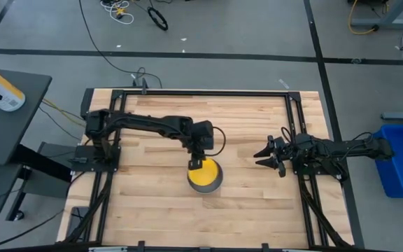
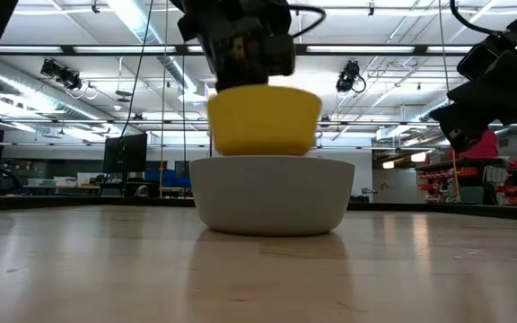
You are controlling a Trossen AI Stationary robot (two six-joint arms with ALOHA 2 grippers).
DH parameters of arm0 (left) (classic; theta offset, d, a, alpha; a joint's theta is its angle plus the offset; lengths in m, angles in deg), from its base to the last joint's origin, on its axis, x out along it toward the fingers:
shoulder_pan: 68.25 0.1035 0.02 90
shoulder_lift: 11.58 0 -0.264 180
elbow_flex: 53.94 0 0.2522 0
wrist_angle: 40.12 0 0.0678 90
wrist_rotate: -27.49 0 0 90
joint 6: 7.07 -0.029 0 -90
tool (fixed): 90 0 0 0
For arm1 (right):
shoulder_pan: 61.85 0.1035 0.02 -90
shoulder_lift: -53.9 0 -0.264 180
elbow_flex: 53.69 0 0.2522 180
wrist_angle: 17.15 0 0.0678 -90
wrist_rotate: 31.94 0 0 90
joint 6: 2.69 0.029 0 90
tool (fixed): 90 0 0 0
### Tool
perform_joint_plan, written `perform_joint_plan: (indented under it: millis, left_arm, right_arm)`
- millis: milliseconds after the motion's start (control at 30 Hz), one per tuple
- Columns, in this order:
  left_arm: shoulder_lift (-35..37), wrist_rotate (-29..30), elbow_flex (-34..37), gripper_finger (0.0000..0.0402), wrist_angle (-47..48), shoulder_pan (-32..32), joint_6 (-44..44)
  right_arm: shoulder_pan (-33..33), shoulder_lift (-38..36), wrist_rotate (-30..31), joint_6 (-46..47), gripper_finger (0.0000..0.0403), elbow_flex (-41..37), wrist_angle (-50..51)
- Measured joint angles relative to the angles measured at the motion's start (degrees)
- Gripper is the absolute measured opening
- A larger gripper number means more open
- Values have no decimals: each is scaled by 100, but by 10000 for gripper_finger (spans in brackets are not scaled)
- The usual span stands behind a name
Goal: Nest bowls inside each other
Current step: Stack the yellow bowl on the blue bowl
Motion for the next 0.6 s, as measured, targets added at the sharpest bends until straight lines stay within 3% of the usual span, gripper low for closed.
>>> perform_joint_plan:
  millis: [267, 600]
  left_arm:
    - [-51, 184, -17, 5, -166, 63, -156]
    - [-376, -70, 4, 5, -279, 99, -177]
  right_arm:
    - [2, 68, -109, 5, 161, 0, -11]
    - [2, 73, -152, 24, 164, 0, -5]
